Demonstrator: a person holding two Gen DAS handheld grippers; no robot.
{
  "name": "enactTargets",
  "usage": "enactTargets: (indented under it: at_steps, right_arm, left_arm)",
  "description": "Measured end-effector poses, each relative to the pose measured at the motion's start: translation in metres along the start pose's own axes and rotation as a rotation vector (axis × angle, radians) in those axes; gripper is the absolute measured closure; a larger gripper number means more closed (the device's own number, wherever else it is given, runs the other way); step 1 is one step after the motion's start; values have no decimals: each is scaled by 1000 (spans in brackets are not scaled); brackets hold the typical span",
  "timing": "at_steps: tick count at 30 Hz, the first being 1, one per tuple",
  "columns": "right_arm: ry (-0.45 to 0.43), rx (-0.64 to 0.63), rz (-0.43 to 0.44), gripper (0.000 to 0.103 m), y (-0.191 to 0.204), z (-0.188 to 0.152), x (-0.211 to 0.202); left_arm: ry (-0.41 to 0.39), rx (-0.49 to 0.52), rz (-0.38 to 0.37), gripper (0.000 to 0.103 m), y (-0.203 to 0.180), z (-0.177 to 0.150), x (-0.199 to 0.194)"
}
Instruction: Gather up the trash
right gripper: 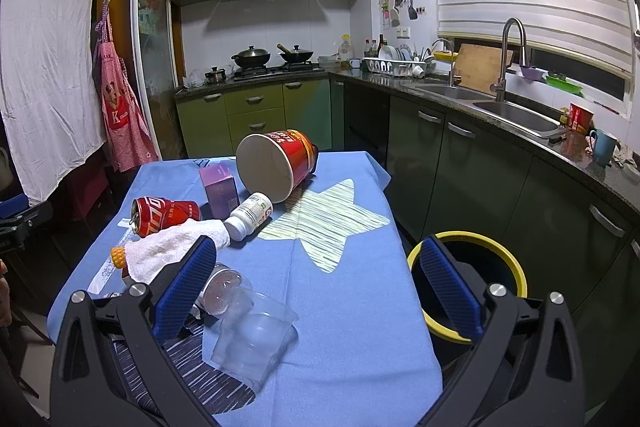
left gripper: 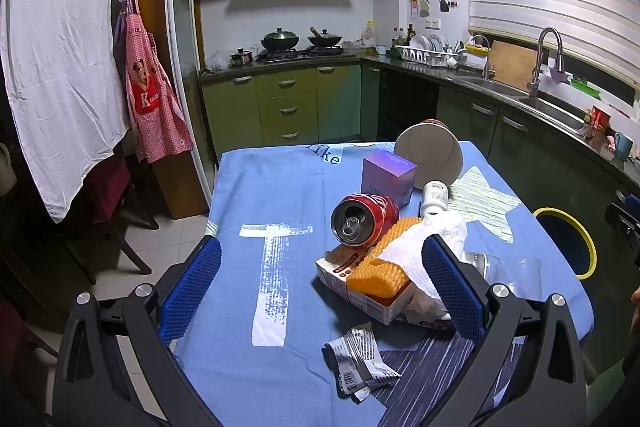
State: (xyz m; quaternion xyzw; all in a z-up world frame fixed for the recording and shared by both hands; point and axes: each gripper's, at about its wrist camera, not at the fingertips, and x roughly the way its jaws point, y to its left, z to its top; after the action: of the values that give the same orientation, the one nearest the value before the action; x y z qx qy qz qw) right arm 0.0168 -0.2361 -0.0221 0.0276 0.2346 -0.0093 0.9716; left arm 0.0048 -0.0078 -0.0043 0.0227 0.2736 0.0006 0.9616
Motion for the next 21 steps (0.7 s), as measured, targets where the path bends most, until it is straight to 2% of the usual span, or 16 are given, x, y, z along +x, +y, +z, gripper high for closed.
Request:
enactTargets:
  at_steps: [21]
  right_arm:
    - [5,4,1,6,1,-1,2]
  left_arm:
    - [6,5,-1,4,1,-2,3]
